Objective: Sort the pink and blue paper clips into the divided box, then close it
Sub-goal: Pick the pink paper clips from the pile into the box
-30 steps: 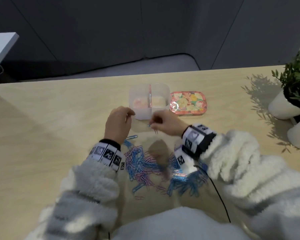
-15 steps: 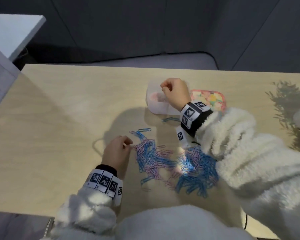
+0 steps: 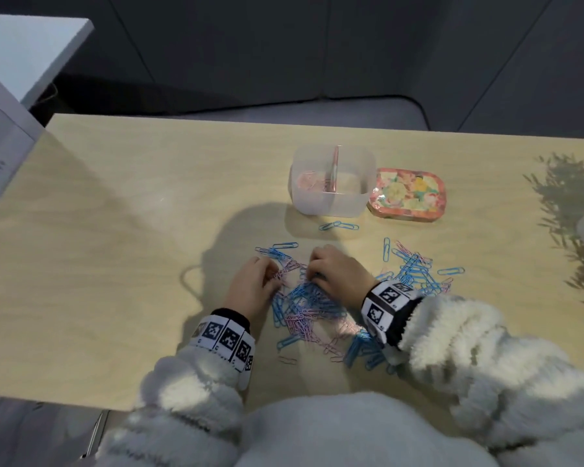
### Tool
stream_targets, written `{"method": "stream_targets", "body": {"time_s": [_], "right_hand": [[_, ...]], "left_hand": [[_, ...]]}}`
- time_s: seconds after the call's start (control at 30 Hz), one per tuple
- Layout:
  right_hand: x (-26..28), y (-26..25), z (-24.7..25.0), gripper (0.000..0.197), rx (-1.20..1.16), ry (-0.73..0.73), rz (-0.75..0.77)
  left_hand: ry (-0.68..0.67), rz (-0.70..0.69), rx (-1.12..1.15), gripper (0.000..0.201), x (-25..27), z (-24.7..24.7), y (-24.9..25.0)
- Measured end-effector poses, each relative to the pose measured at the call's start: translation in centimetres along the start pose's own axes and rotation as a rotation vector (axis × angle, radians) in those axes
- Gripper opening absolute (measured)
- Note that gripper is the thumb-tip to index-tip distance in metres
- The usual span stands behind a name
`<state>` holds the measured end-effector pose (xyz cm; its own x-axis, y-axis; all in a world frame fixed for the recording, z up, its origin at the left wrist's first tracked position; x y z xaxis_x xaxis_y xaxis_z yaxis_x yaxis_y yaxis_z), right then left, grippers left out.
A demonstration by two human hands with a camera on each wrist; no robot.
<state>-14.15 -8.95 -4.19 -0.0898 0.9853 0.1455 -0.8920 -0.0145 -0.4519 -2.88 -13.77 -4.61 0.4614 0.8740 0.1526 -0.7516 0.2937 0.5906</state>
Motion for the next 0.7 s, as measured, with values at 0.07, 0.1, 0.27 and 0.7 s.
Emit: {"method": "stream_targets", "body": {"time_s": [0.07,0.1,0.27,0.7], "right_hand": [[0.9,2.2,1.1,0.016,-0.017,0.050,-0.067],[1.3,3.0,1.7,0.016,-0.016,0.075,-0.089],[0.2,2.7,3.7,0.021,0.004,0.149,-0.119],[-1.9,0.1,0.3,0.015,-0.050,-0.049,-0.055]], "left_hand": [[0.018,0.016,0.057,0.014,0.0,0.2,-0.3],[0.025,0.024,0.089,0.011,0.0,0.3,-0.4],[0.027,0.078,0.272,0.012,-0.2,0.5,-0.7],[0.235,0.413,0.776,0.025,-0.7,3.2,-5.6]]}}
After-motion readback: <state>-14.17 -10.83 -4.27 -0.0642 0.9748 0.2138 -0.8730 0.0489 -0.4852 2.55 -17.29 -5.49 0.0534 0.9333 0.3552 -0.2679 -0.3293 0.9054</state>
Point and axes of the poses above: each hand's wrist, its own x-axis away from the middle knuckle, its own z-axis out of the back of the hand, y = z × x, the point moved 10 cm from there along -x, towards the middle knuckle, and after that the axes turned 7 degrees about y, right-handed, at the moved point
